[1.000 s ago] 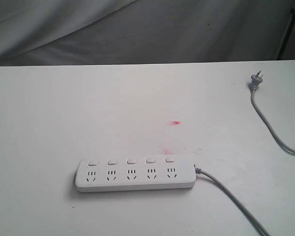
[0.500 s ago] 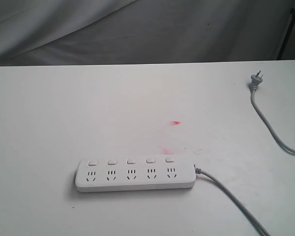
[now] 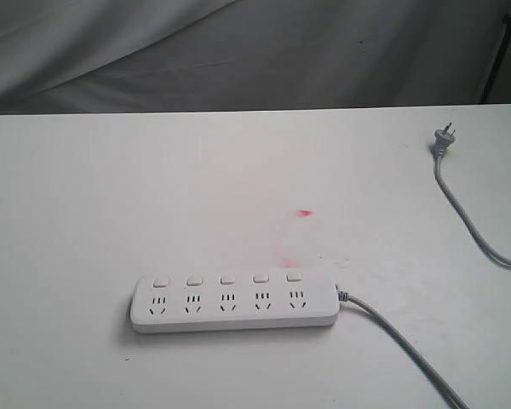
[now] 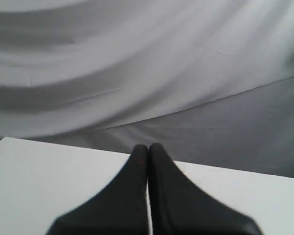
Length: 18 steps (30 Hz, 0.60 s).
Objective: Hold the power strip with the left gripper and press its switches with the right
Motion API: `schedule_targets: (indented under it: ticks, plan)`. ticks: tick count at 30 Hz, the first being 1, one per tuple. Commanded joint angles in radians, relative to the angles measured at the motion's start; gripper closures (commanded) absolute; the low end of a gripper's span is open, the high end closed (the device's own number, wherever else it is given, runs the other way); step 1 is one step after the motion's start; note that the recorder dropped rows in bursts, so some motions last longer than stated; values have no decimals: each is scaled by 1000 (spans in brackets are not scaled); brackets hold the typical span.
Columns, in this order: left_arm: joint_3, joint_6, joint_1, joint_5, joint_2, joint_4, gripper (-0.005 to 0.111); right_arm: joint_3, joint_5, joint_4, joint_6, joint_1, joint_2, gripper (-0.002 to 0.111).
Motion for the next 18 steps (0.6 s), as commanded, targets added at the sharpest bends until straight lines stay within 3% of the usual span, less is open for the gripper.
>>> schedule_targets:
  ticks: [1,5,9,18]
  plan:
    - [-151,-6,-4,-10,135,3,106,4,-1,-3,0,-8,-6,108]
    - [-322,-4,-4,-10,252,3,106,4,-1,-3,0,-8,-6,108]
    - [-416,-4,-4,-10,335,3,106,4,-1,-3,0,-8,-6,108]
    - [-437,-6,-4,-13,420,3,106,4,-1,-3,0,-8,-6,108]
